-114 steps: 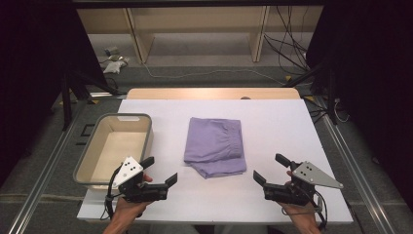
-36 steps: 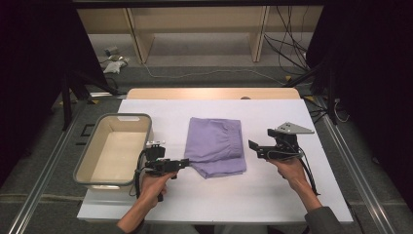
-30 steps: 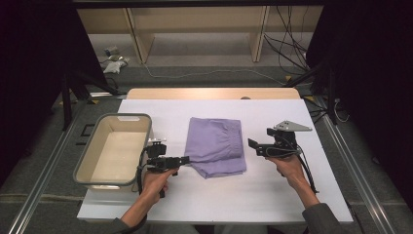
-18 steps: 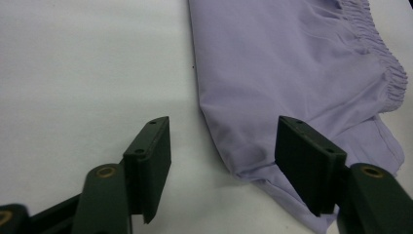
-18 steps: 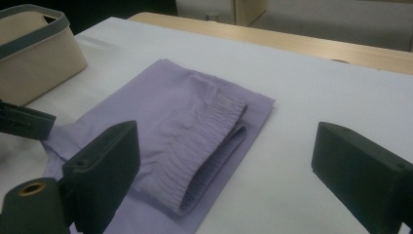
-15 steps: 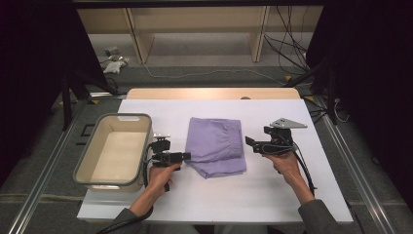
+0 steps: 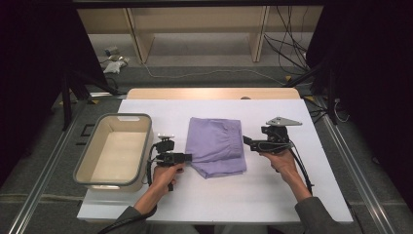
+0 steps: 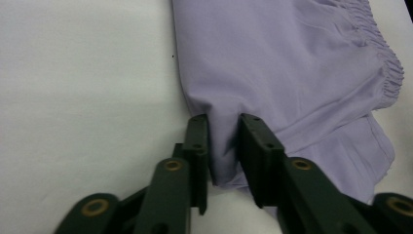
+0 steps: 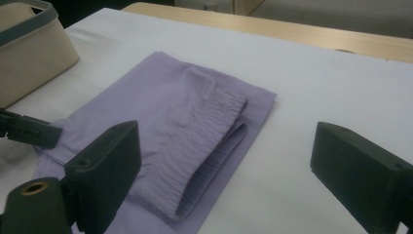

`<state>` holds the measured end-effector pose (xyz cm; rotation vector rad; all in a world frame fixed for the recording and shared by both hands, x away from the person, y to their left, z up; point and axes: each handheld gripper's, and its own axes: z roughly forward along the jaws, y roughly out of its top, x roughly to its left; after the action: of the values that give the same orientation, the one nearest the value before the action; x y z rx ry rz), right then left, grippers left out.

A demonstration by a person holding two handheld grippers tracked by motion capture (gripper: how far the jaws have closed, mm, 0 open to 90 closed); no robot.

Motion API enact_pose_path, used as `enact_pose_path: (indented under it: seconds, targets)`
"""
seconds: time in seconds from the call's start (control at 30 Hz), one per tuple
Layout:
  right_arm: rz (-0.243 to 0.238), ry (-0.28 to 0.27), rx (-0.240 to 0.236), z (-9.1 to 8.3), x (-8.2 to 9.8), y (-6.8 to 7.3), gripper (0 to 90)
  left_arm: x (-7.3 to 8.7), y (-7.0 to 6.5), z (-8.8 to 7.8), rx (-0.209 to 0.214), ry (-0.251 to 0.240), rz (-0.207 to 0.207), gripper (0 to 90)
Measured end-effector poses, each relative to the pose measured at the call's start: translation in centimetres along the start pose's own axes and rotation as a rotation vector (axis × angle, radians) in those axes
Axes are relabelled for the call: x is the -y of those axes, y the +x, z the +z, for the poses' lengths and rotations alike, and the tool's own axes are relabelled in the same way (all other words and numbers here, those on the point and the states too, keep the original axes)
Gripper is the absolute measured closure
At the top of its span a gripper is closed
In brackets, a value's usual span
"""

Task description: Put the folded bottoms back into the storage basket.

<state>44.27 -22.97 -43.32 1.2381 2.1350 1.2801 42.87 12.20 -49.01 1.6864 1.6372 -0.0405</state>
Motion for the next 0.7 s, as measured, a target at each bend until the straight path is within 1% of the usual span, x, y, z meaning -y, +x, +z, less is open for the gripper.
enact_pose_path:
  seconds: [0.07,0.13,0.17,0.2,0.27,0.3,0.37,0.47,0.57,0.63,0.7]
  targets:
    - [0.011,0.024,-0.001,0.4,-0.2,-0.2,12.0,0.0,-0.1,0.0,0.006,0.0,-0.005,82.7]
    - [0.027,0.04,-0.007,0.9,-0.5,-0.6,12.0,0.0,-0.2,0.0,0.011,0.001,-0.004,85.4]
    - [0.05,0.052,-0.017,1.5,-1.0,-0.9,12.0,0.0,-0.2,0.0,0.012,0.0,-0.003,86.1]
    - [0.05,0.052,-0.017,1.5,-1.0,-0.9,12.0,0.0,-0.2,-0.1,0.014,0.0,0.001,86.1]
    - [0.072,0.073,-0.028,2.5,-1.4,-1.1,12.0,0.0,-0.3,-0.2,0.02,0.003,0.006,86.5]
    - [0.076,0.082,-0.027,2.9,-1.7,-1.2,12.0,0.0,-0.3,-0.2,0.022,0.004,0.008,86.6]
    - [0.077,0.103,-0.021,3.9,-2.2,-1.3,12.3,0.0,-0.4,-0.3,0.024,0.0,0.01,86.7]
    - [0.093,0.138,-0.009,5.1,-2.7,-1.7,12.5,0.1,-0.5,-0.4,0.032,-0.002,0.01,86.9]
    - [0.102,0.165,-0.003,6.1,-3.3,-2.0,12.5,0.1,-0.5,-0.7,0.032,-0.001,0.021,87.0]
    - [0.104,0.19,-0.008,6.7,-3.7,-2.1,12.5,0.2,-0.6,-0.7,0.032,-0.001,0.028,87.0]
    - [0.096,0.201,-0.008,7.3,-4.2,-2.1,12.6,0.3,-0.7,-0.8,0.029,0.002,0.038,87.1]
